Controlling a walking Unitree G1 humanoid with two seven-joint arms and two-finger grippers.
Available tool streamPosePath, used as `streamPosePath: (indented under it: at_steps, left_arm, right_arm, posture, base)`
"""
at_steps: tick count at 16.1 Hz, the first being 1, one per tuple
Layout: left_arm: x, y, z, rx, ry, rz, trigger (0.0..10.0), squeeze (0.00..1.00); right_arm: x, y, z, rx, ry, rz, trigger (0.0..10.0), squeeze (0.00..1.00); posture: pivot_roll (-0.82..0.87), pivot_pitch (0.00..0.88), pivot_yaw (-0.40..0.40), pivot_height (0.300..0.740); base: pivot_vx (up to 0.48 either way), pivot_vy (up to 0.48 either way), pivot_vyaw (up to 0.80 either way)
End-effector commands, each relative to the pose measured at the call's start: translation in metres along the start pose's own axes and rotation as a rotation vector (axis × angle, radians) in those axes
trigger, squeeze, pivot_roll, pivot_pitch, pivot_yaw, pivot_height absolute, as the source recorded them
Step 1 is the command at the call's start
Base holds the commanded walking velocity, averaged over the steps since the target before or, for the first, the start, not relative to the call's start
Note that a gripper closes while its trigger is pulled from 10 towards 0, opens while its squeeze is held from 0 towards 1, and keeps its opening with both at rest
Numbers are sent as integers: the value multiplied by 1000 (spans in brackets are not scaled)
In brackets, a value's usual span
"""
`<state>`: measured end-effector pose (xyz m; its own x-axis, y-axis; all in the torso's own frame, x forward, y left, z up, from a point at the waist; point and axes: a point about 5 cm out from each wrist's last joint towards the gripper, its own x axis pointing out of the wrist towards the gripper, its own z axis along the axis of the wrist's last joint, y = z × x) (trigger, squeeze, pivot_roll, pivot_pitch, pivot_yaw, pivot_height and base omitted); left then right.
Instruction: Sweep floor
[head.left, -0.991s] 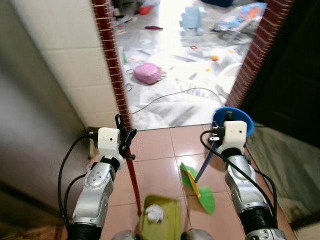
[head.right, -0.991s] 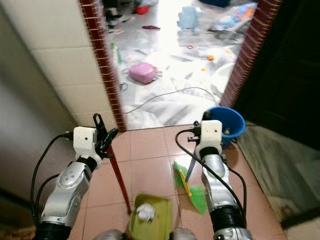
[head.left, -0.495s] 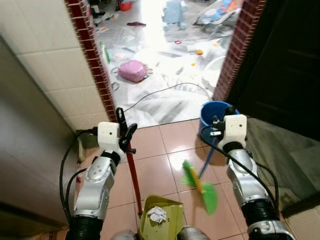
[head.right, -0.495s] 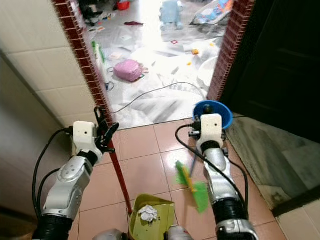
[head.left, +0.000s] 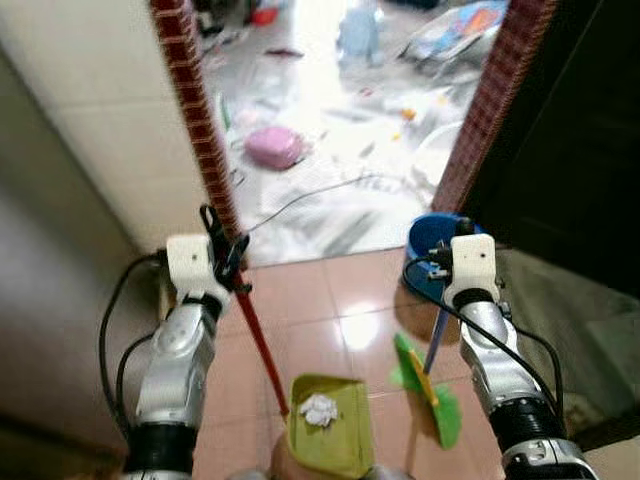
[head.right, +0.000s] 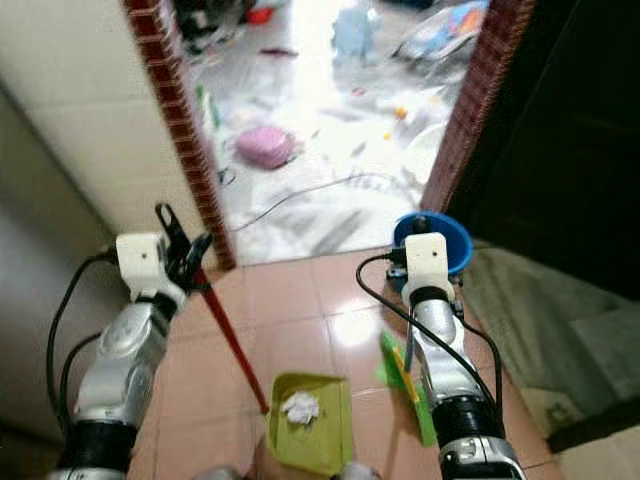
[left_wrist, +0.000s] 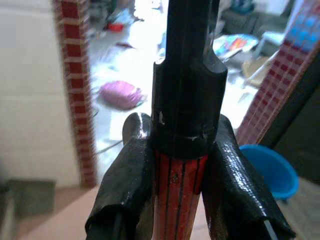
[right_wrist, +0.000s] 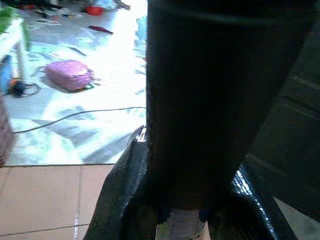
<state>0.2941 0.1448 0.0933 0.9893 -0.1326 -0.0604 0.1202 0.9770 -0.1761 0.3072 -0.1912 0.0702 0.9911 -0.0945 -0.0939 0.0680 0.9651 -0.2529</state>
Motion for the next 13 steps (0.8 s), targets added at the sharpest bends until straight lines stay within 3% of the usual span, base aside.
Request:
streamPosePath:
  at_steps: [1,6,13]
  left_arm:
    - [6,-6,17,-18,-79,-21,10000,0]
    - [9,-8,25,-72,-104,-13,10000,0]
    - [14,-4,47,-183,-159,13,10000,0]
  right_arm:
    - [0,-10,-6,-60,33,-34,10000,0]
    - [1,-10,-9,-97,52,-26,10000,0]
    - [-2,-10,-25,-135,137,-12,10000,0]
  posture:
    - [-47,0,18,740]
    - [-52,0,10,740]
    - [-51,0,6,740]
  base:
    - [274,0,-688]
    - [273,0,-615]
    - [275,0,0]
